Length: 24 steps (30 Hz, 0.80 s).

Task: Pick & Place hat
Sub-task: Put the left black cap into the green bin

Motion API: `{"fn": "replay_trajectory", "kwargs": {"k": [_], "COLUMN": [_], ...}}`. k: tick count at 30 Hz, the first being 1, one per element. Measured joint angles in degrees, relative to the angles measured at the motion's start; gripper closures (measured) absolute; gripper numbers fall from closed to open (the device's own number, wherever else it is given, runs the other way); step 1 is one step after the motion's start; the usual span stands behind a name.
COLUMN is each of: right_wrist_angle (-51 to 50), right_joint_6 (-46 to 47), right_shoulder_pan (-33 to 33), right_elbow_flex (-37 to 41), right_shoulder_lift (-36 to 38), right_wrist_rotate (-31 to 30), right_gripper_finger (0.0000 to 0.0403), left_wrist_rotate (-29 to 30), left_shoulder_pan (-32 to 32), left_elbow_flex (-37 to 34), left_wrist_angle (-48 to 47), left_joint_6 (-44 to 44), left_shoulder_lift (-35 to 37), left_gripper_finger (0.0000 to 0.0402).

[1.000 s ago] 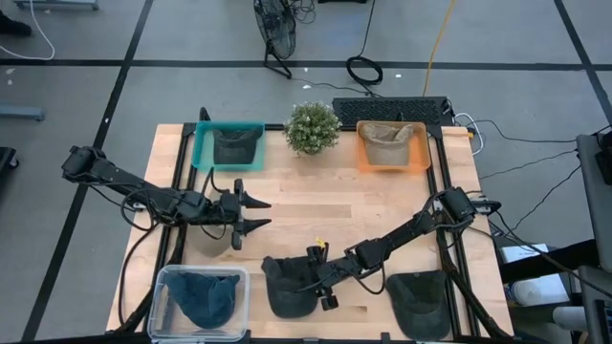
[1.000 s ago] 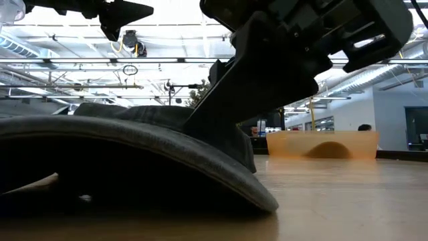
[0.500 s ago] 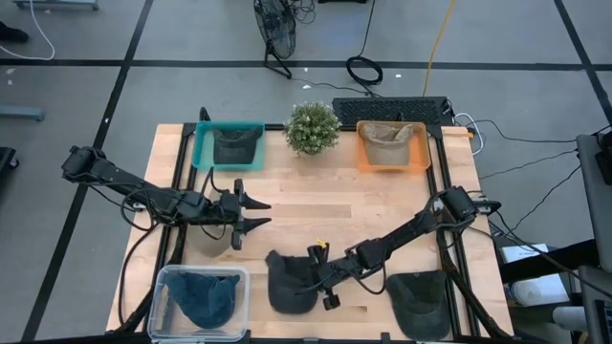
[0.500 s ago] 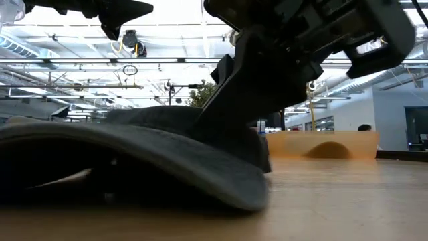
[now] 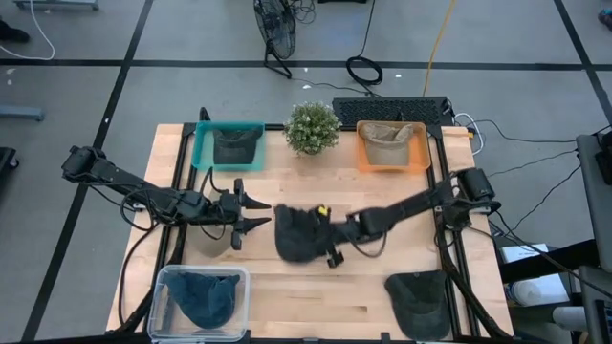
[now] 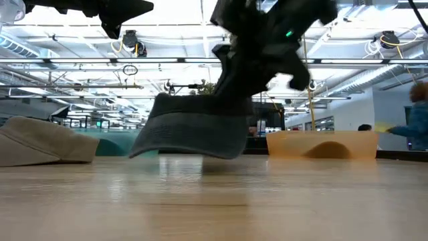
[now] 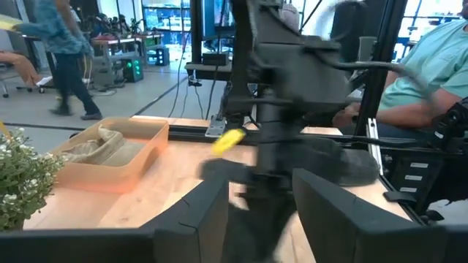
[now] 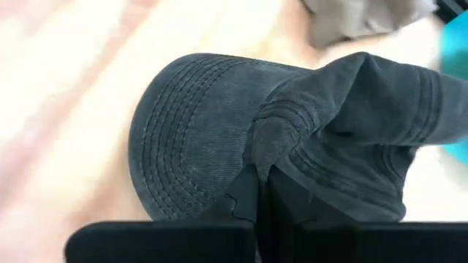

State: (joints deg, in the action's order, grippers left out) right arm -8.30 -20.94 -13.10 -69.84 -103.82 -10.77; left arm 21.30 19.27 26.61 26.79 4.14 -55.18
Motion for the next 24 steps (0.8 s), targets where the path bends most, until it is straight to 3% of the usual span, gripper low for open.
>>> {"fn": "replay_trajectory", "kwargs": {"k": [4, 11, 19, 24], "right_wrist_angle": [-0.1, 1.1, -0.6, -7.8], "right_joint_6": [-3.2, 1.2, 3.6, 13.0], "right_shoulder_pan": [6.7, 13.1, 11.6, 8.7], "right_elbow_flex": [0.0, 2.2, 3.5, 3.7], "right_shoulder_lift": [-0.4, -0.9, 3.8, 10.9], "right_wrist_rotate": [6.7, 7.4, -1.6, -8.0], "right_gripper_finger": [0.0399, 0.0356, 0.0259, 0.0227], "left_wrist_rotate": [0.0, 0.7, 3.2, 3.4], "left_shoulder_pan": [0.0, 0.0, -0.1, -0.1], "left_elbow_flex": [0.0, 0.0, 0.0, 0.0], "left_wrist_angle": [0.0, -1.9, -2.7, -0.5], "left_joint_6": [-0.8, -1.4, -2.9, -2.1], "left_shoulder_lift": [0.0, 0.0, 0.0, -2.0], "left_gripper_finger": [0.0243, 0.0243, 0.0243, 0.0242]}}
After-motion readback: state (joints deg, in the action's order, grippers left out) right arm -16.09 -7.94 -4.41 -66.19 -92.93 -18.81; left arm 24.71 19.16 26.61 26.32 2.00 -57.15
